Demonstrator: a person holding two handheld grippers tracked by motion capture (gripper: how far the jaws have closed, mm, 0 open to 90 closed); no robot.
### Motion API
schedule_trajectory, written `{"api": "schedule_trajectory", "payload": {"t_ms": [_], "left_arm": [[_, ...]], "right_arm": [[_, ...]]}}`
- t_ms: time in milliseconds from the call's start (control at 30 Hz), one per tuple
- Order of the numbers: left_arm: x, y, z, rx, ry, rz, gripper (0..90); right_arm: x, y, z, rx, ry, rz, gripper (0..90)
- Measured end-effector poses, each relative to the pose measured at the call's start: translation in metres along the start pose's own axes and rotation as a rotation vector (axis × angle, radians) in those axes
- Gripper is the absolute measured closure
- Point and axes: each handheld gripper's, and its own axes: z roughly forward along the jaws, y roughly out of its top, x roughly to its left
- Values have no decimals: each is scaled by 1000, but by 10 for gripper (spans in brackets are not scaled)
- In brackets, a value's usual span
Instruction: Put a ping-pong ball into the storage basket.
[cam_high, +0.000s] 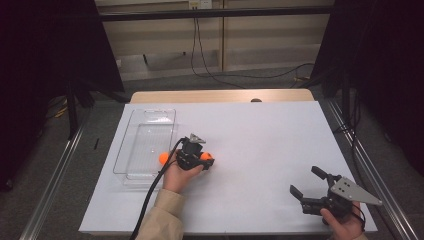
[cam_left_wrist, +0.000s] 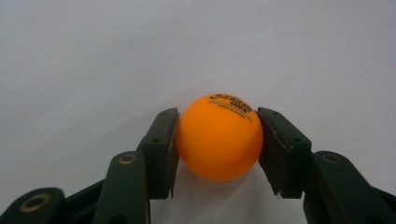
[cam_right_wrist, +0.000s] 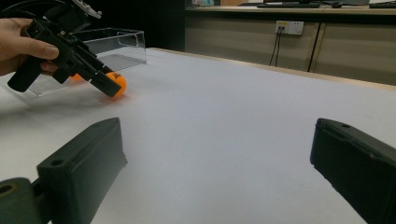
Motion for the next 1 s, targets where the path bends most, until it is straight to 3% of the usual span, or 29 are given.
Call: {"api": "schedule_trajectory", "payload": {"t_ms": [1000], "left_arm": [[0, 4, -13, -42, -15, -26, 509]], "right_arm": [[0, 0, -1, -1, 6, -9, 29]]}}
